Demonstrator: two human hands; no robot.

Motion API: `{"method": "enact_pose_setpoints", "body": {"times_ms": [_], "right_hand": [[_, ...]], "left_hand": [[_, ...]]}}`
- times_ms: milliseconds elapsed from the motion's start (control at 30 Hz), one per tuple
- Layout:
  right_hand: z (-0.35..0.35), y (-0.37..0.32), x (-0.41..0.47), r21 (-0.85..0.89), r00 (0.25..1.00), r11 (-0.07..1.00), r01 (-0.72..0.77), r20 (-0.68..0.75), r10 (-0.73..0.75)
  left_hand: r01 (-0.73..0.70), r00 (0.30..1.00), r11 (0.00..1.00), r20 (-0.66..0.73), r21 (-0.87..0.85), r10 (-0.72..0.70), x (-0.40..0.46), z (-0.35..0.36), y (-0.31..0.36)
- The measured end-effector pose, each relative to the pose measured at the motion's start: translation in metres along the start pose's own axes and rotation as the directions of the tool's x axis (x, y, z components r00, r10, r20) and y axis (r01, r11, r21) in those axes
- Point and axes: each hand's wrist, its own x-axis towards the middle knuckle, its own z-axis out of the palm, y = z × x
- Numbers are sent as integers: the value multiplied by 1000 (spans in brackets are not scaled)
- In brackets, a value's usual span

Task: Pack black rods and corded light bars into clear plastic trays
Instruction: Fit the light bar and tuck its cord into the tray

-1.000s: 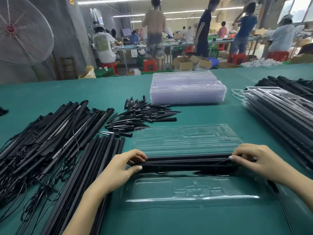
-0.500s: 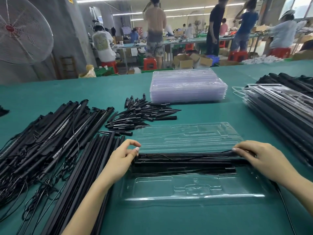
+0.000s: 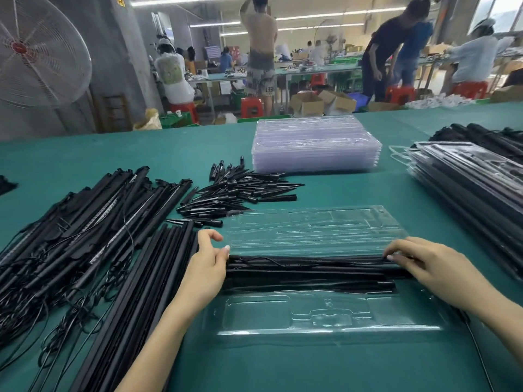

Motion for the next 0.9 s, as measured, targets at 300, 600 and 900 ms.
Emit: {"method": "enact_pose_setpoints", "body": {"times_ms": [300, 600, 900], "right_hand": [[-8, 5, 3, 258, 995, 964, -65, -53, 82], [-7, 6, -2, 237, 968, 965, 110, -245, -50], [-12, 9, -12, 104, 964, 975, 196, -202, -172]], "left_hand": [[29, 998, 999, -53, -40, -31, 0, 3, -3], [69, 989, 996, -125, -55, -75, -2, 11, 3], [115, 988, 990, -92, -86, -123, 1, 9, -2]]}}
